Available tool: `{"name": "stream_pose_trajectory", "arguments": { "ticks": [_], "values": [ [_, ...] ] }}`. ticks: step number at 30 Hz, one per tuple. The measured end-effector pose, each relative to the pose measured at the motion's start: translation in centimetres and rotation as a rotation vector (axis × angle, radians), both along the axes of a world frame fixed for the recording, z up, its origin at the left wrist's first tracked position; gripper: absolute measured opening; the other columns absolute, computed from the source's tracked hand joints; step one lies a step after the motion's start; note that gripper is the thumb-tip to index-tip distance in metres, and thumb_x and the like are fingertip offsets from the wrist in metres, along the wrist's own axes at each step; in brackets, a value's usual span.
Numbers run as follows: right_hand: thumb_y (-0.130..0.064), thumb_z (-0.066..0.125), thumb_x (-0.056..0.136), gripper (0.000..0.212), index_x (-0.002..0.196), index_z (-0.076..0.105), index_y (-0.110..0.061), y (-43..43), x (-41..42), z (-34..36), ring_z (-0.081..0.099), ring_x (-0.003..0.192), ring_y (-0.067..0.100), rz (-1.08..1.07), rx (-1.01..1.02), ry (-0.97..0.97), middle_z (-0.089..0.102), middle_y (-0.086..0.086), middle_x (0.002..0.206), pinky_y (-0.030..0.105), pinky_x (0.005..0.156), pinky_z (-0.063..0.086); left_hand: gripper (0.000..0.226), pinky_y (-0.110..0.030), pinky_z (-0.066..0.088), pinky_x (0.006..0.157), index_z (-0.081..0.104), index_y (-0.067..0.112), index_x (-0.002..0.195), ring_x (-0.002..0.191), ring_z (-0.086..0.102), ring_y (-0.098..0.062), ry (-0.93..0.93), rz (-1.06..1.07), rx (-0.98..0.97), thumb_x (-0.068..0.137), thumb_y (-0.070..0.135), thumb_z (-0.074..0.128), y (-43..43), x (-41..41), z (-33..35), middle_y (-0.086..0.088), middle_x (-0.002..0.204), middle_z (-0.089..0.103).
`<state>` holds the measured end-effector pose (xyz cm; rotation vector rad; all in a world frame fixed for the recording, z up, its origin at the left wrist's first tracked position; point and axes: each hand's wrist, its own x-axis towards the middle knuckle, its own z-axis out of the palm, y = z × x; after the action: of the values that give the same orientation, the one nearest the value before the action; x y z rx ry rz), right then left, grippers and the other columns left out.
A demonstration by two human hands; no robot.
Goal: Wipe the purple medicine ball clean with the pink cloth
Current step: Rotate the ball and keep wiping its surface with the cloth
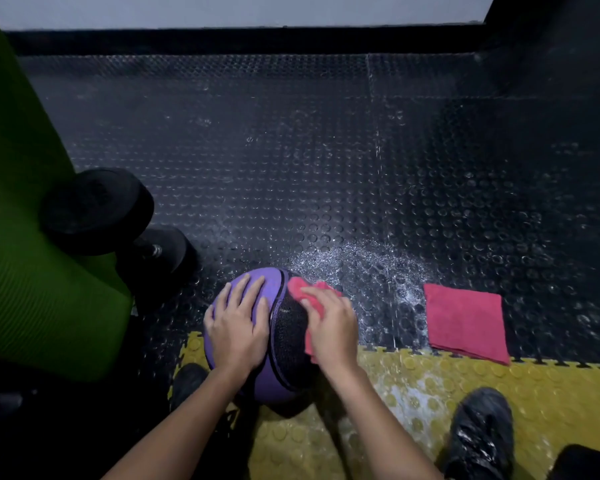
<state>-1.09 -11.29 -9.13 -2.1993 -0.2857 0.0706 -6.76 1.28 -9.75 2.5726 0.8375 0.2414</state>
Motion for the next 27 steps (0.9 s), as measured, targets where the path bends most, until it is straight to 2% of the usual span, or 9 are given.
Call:
{"name": "stream_pose_trajectory", "arguments": {
  "ticks": [2,4,7,11,13,17,19,22,27],
  "values": [
    [-0.018,0.056,0.089,0.019,0.103,0.067,-0.024,-1.3,1.1,-0.5,0.055,0.067,0.007,-0.174,0.052,0.274,0.067,-0.001,0.101,0.005,0.052,0.036,0.068,-0.043,0.02,0.111,0.053,0.034,0.131,0.137,0.032,-0.016,0.005,-0.021,0.007,0.081,0.056,0.013,-0.1,0.1,0.1,0.011,0.143,0.045],
    [-0.019,0.055,0.09,0.02,0.105,0.066,-0.024,-1.3,0.9,-0.7,0.05,0.069,0.006,-0.254,0.011,0.34,0.066,-0.001,0.105,0.007,0.054,0.032,0.067,-0.044,0.02,0.111,0.053,0.035,0.131,0.137,0.032,-0.016,0.018,-0.026,0.019,0.082,0.055,0.013,-0.2,0.2,0.1,0.011,0.143,0.045],
    [-0.018,0.055,0.087,0.02,0.099,0.069,-0.026,1.1,-1.7,0.4,0.049,0.087,0.015,-0.18,-0.039,0.026,0.066,-0.009,0.101,0.014,0.071,0.029,0.066,-0.045,0.024,0.108,0.055,0.032,0.13,0.135,0.036,-0.019,0.024,-0.004,0.03,0.082,0.053,0.015,-0.1,0.2,0.0,0.009,0.142,0.048],
    [-0.033,0.046,0.085,0.024,0.095,0.067,-0.031,2.5,-4.2,0.1,0.046,0.087,0.012,0.065,-0.065,-0.289,0.065,-0.018,0.097,0.025,0.078,0.037,0.065,-0.048,0.029,0.107,0.058,0.025,0.128,0.133,0.04,-0.025,-0.04,-0.009,-0.033,0.082,0.049,0.019,1.0,-0.2,-0.1,0.002,0.139,0.051],
    [-0.027,0.051,0.087,0.02,0.098,0.066,-0.032,1.3,-3.4,-0.8,0.046,0.09,0.01,0.01,-0.007,-0.187,0.064,-0.017,0.1,0.022,0.078,0.04,0.064,-0.048,0.031,0.106,0.059,0.023,0.127,0.132,0.041,-0.027,-0.081,-0.006,-0.065,0.082,0.049,0.021,1.4,-0.4,0.1,0.0,0.138,0.052],
    [-0.021,0.055,0.09,0.018,0.103,0.065,-0.029,-2.6,-1.8,-3.4,0.056,0.09,0.012,-0.259,-0.035,0.315,0.065,-0.01,0.103,0.022,0.067,0.044,0.06,-0.046,0.031,0.109,0.061,0.019,0.125,0.131,0.043,-0.026,-0.166,-0.02,-0.14,0.083,0.047,0.028,2.0,-1.9,0.1,-0.003,0.136,0.054],
    [-0.021,0.054,0.09,0.018,0.103,0.066,-0.025,-3.8,-1.9,-3.8,0.057,0.084,0.012,-0.313,-0.035,0.363,0.067,-0.006,0.102,0.019,0.063,0.043,0.051,-0.039,0.034,0.107,0.065,0.014,0.12,0.125,0.049,-0.026,-0.231,0.025,-0.212,0.085,0.04,0.038,2.6,-2.6,0.4,-0.005,0.13,0.059],
    [-0.019,0.051,0.092,0.018,0.104,0.064,-0.021,-3.5,-1.9,-3.0,0.057,0.083,0.01,-0.343,0.173,0.423,0.065,-0.007,0.099,0.025,0.073,0.047,0.029,-0.032,0.039,0.093,0.068,0.014,0.111,0.11,0.058,-0.027,-0.223,0.324,-0.345,0.091,0.028,0.051,3.7,-1.9,1.7,-0.007,0.115,0.066],
    [-0.018,0.047,0.093,0.023,0.113,0.056,-0.028,-2.0,-2.3,-0.6,0.051,0.082,-0.011,-0.225,0.39,0.452,0.054,-0.024,0.093,0.002,0.065,0.045,0.047,-0.044,0.036,0.102,0.049,0.021,0.134,0.122,0.048,-0.032,0.022,0.405,-0.396,0.093,0.044,0.047,5.2,-1.3,1.0,-0.01,0.135,0.052]
  ]
}}
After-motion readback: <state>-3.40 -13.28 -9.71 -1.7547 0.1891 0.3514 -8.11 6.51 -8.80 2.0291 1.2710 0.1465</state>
